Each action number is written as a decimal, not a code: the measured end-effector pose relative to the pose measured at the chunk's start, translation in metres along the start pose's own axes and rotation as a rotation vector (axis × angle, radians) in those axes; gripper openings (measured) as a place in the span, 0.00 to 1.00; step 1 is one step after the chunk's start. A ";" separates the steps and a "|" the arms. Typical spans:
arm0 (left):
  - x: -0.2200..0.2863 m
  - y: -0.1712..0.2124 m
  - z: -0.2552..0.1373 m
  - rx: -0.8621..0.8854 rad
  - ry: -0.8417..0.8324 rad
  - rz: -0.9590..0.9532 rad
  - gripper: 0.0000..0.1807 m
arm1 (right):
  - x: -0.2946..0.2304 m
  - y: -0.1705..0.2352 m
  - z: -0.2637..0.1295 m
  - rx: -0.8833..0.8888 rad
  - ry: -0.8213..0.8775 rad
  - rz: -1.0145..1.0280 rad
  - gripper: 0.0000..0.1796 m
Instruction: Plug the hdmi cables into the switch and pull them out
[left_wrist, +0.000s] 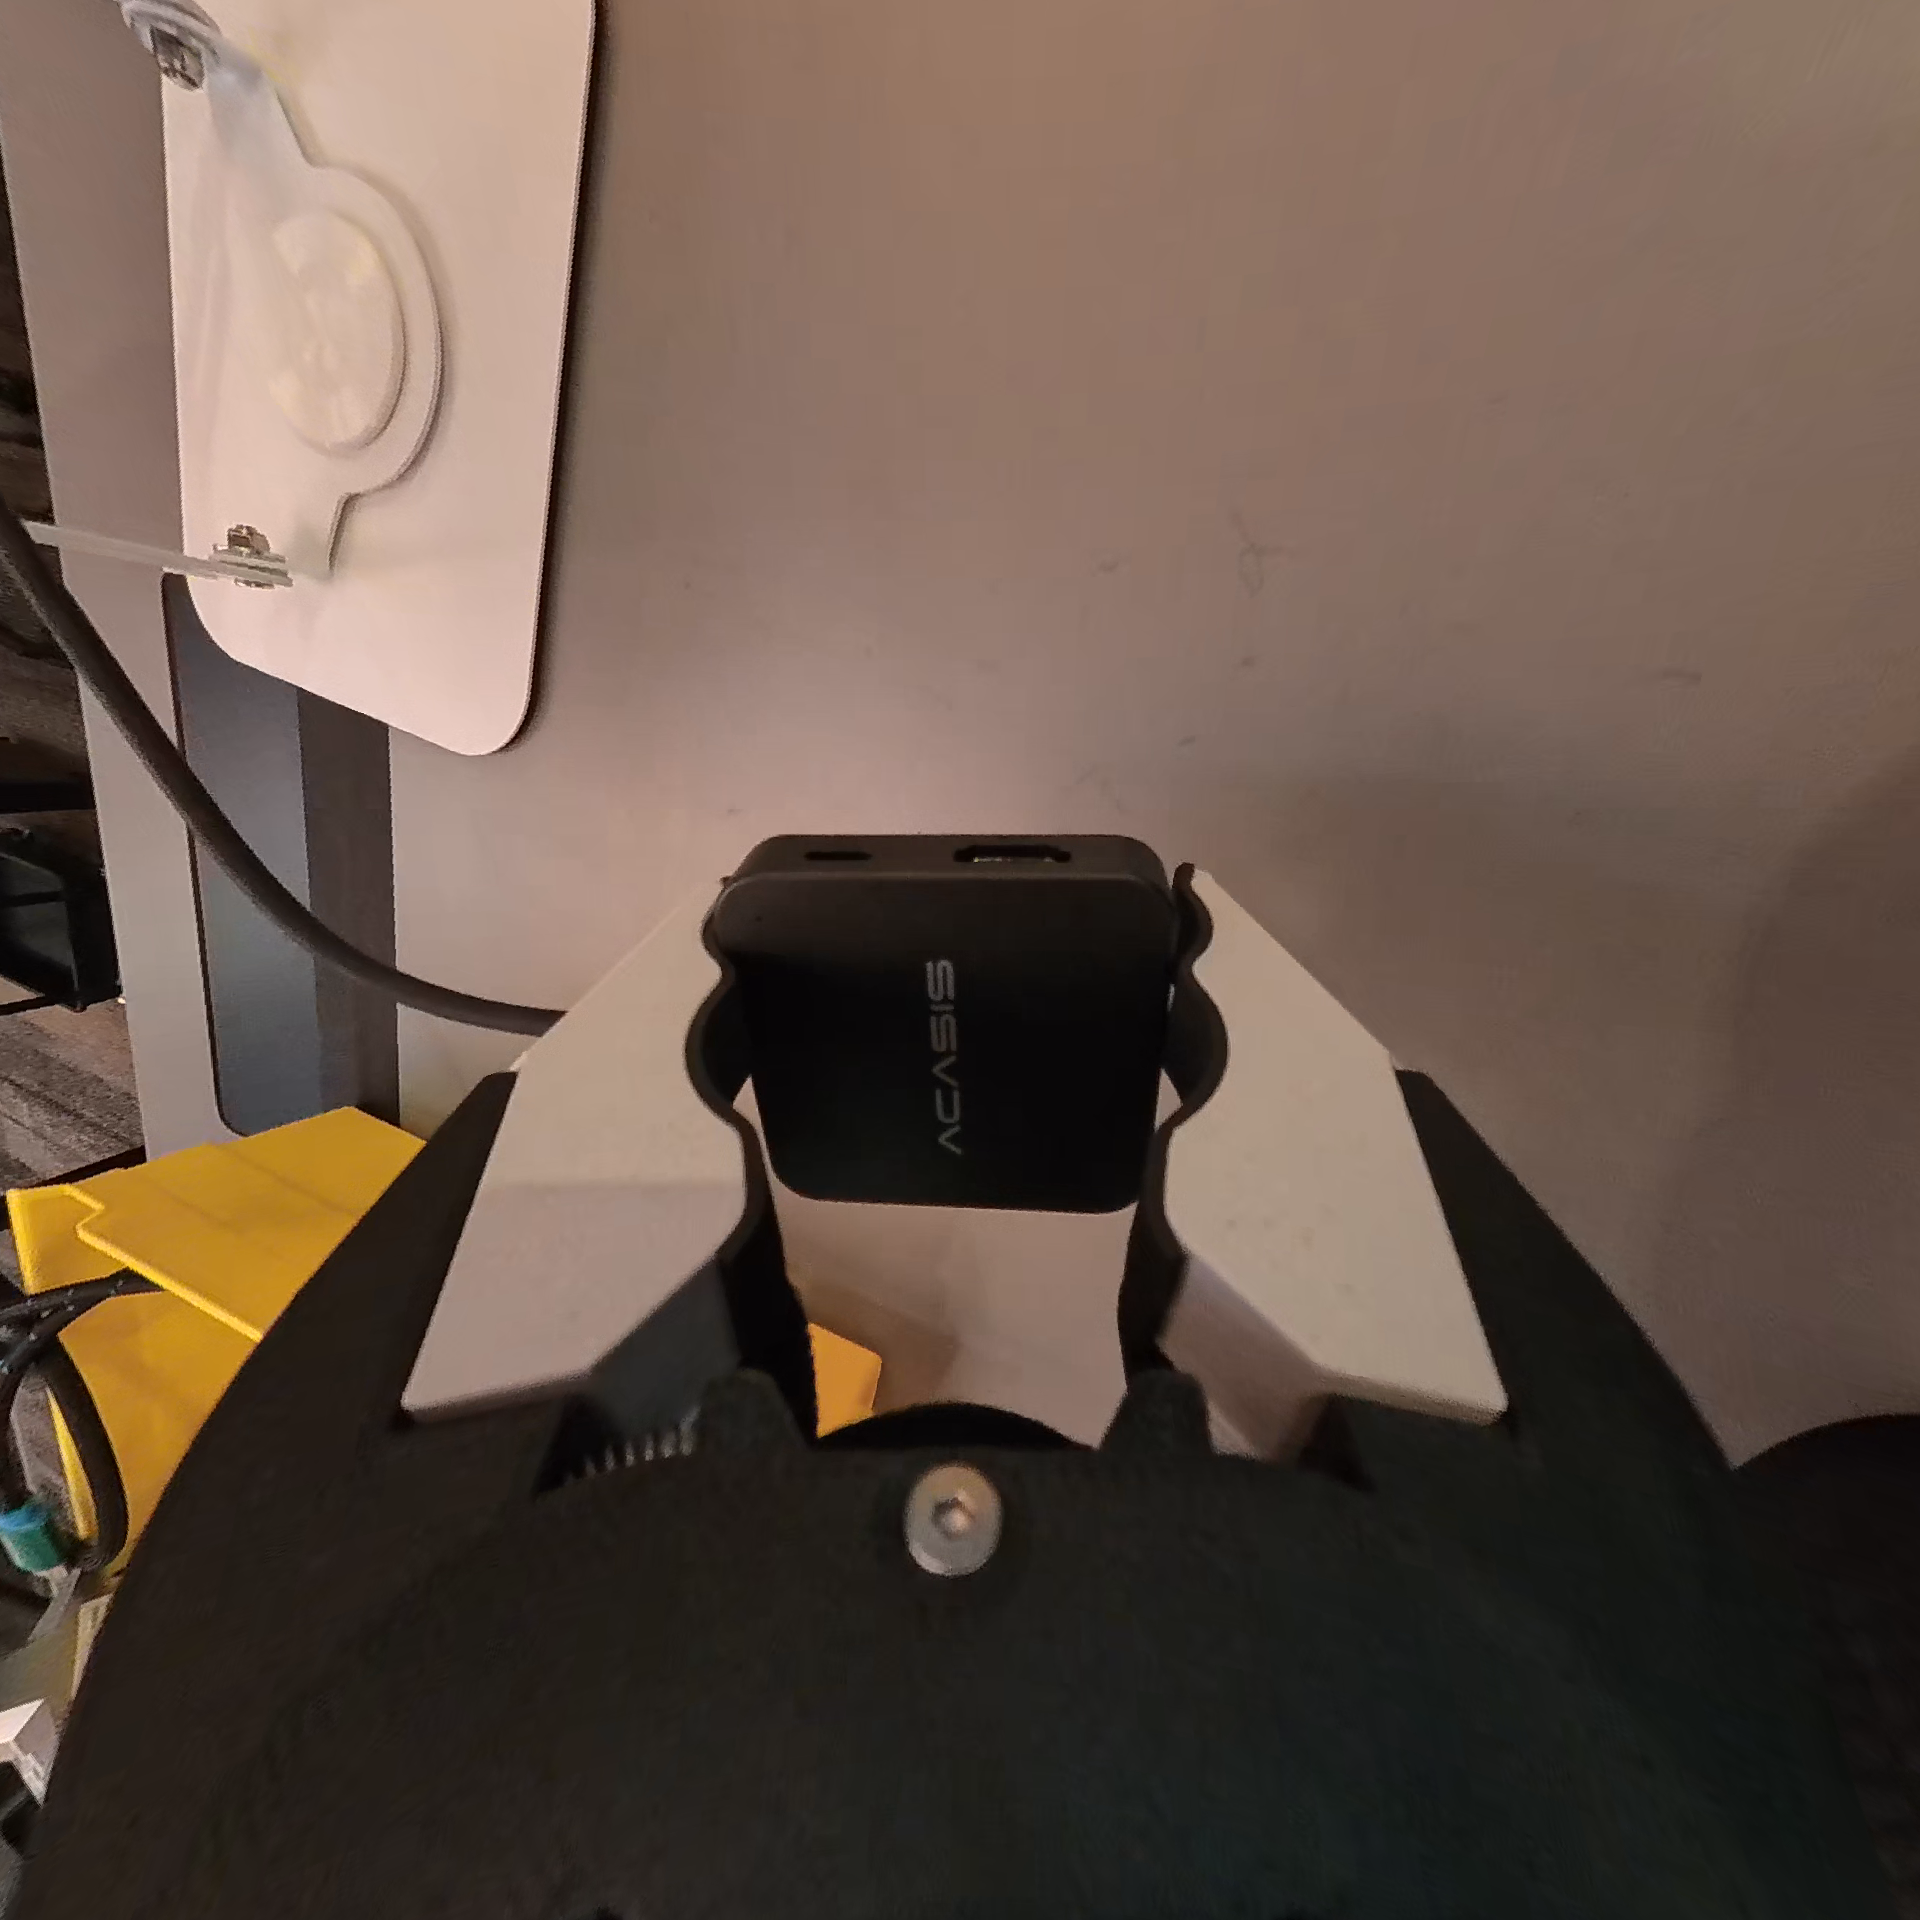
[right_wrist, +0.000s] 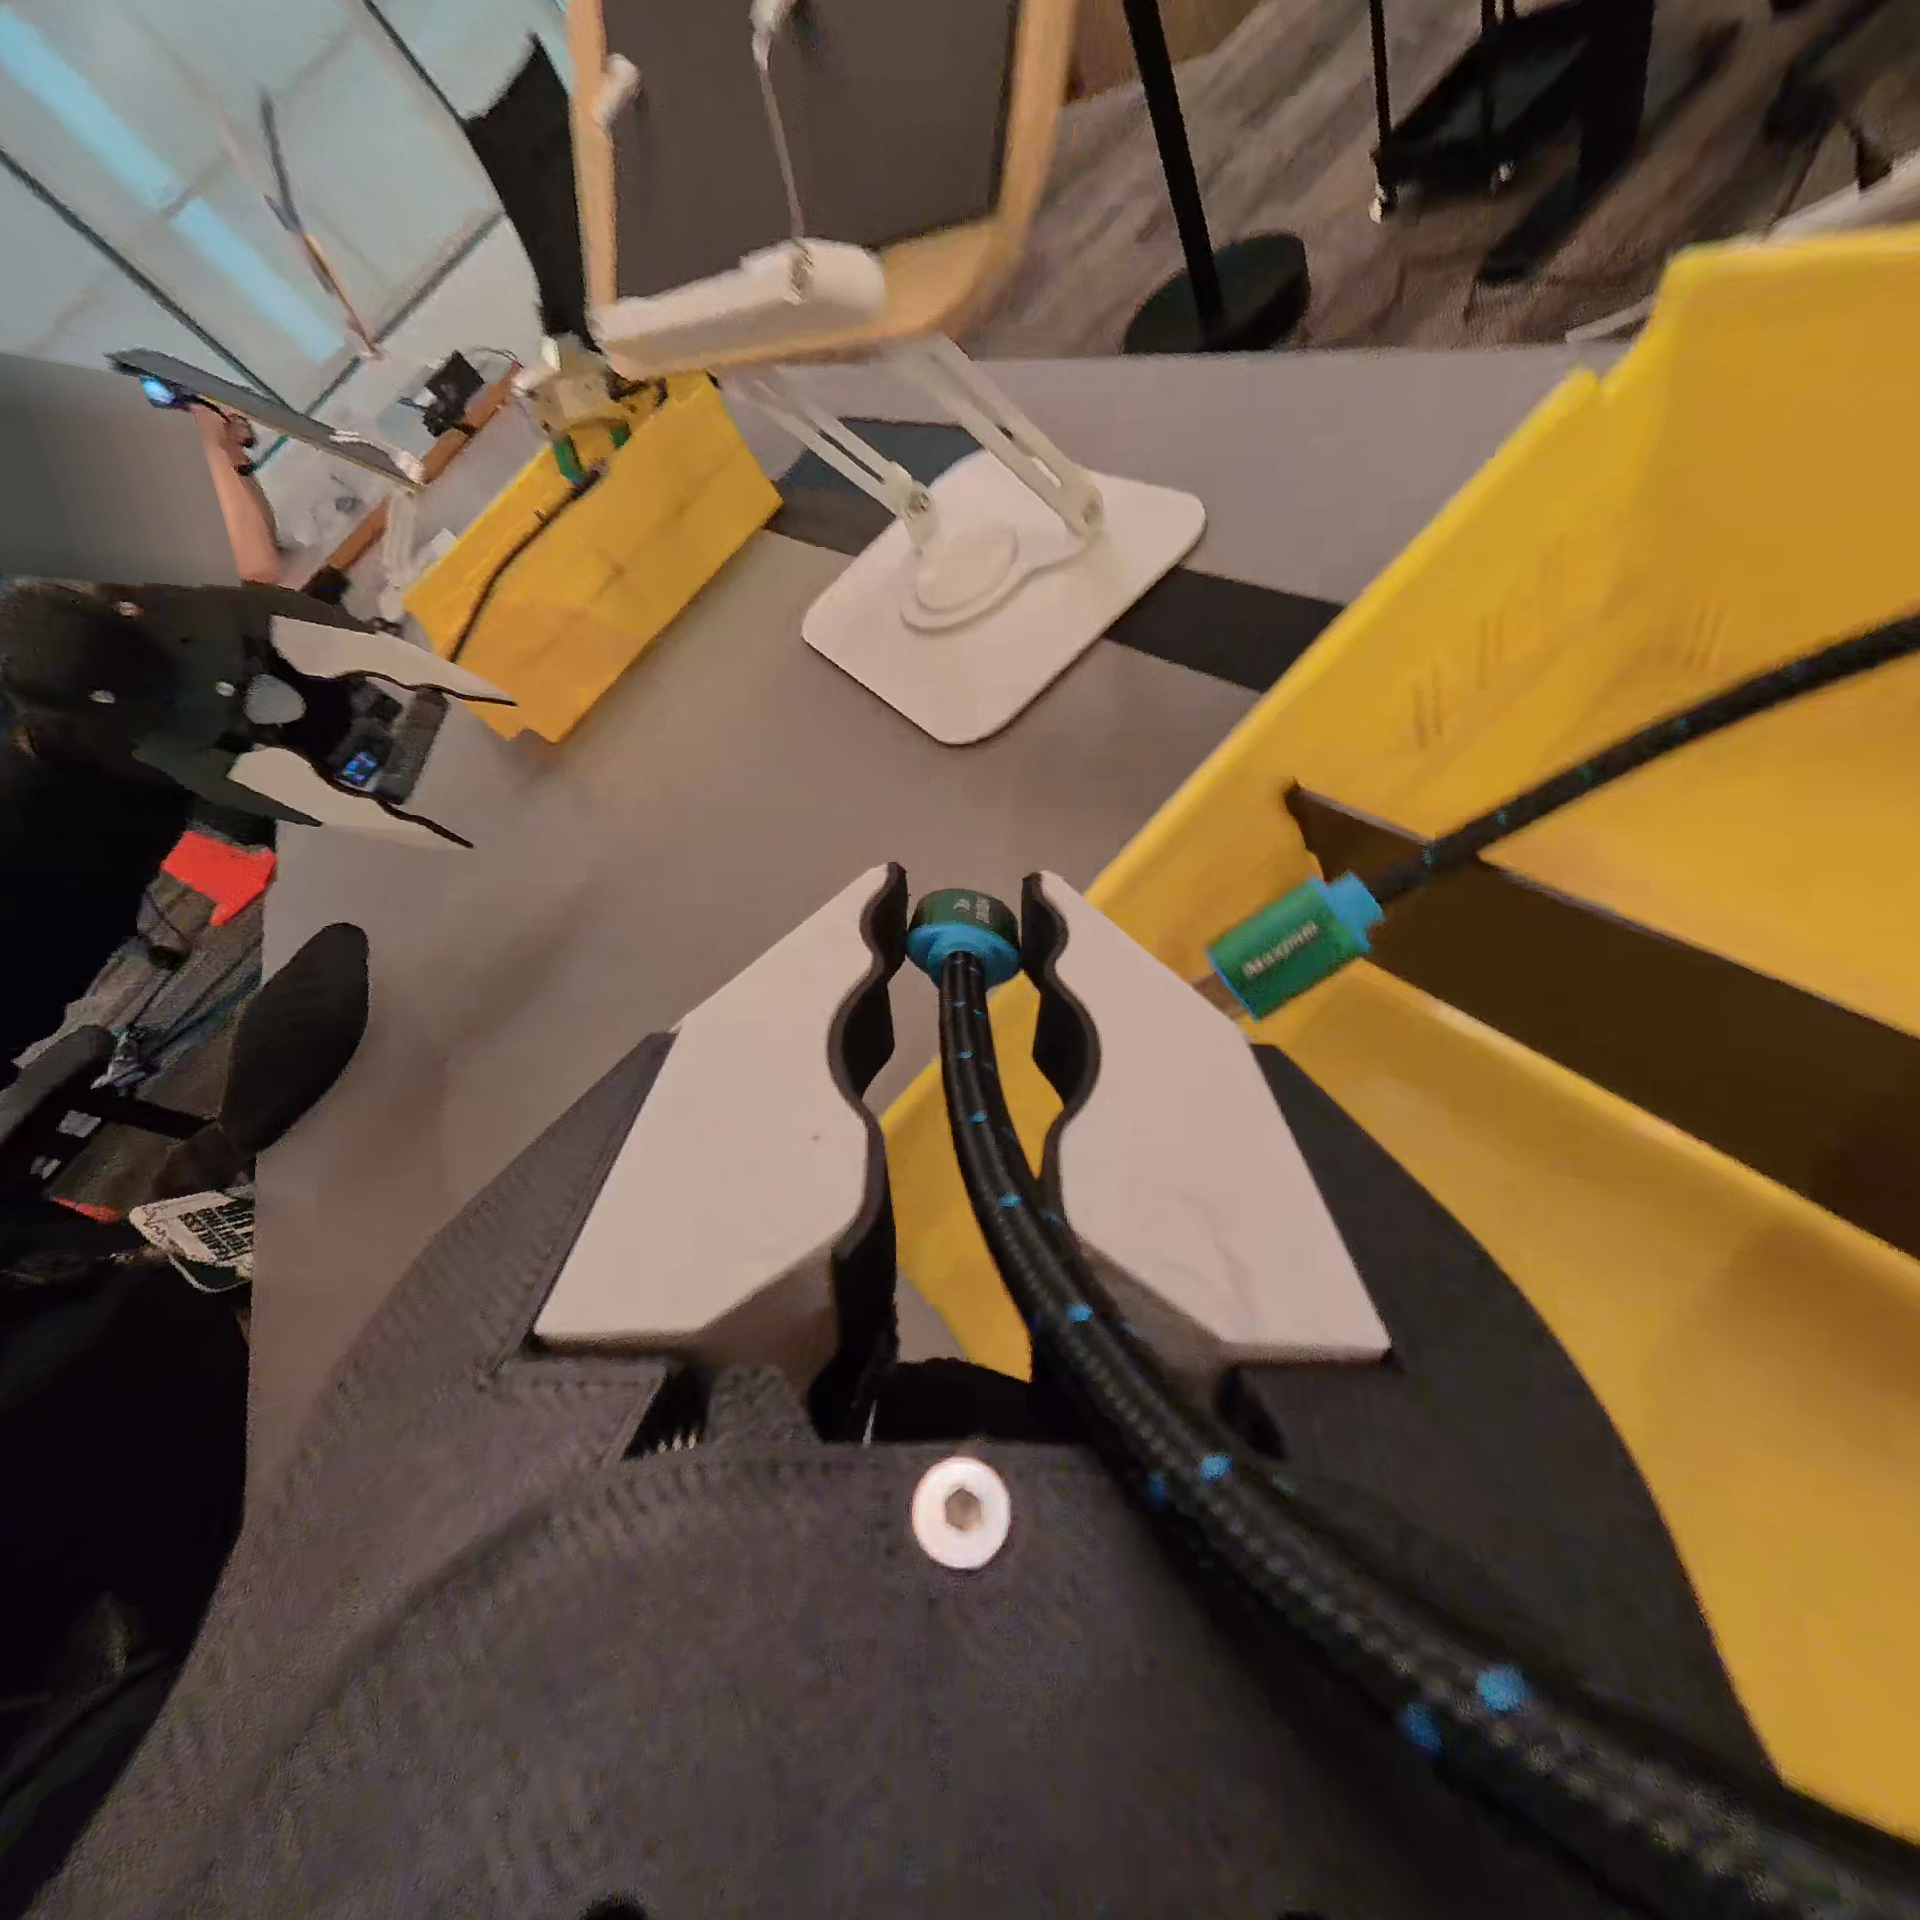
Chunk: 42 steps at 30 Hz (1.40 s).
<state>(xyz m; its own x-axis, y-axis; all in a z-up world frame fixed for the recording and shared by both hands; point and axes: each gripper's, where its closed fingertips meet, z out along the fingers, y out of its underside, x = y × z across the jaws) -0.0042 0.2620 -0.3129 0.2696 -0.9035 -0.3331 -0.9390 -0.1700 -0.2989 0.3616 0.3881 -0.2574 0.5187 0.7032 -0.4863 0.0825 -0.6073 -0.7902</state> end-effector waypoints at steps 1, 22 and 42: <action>0.000 0.000 0.000 -0.001 0.001 0.000 0.43 | 0.005 0.006 0.001 -0.026 0.021 0.019 0.11; 0.004 -0.001 0.002 -0.021 0.024 0.022 0.43 | 0.036 0.067 -0.036 -0.332 0.309 0.130 0.34; 0.001 -0.011 -0.001 0.008 0.002 0.024 0.43 | -0.049 -0.002 -0.020 -0.201 0.164 -0.321 0.27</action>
<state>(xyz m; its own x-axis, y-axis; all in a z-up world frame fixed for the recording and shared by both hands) 0.0065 0.2628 -0.3087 0.2468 -0.9081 -0.3382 -0.9434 -0.1454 -0.2982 0.3530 0.3474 -0.2248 0.5670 0.8102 -0.1485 0.4185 -0.4386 -0.7953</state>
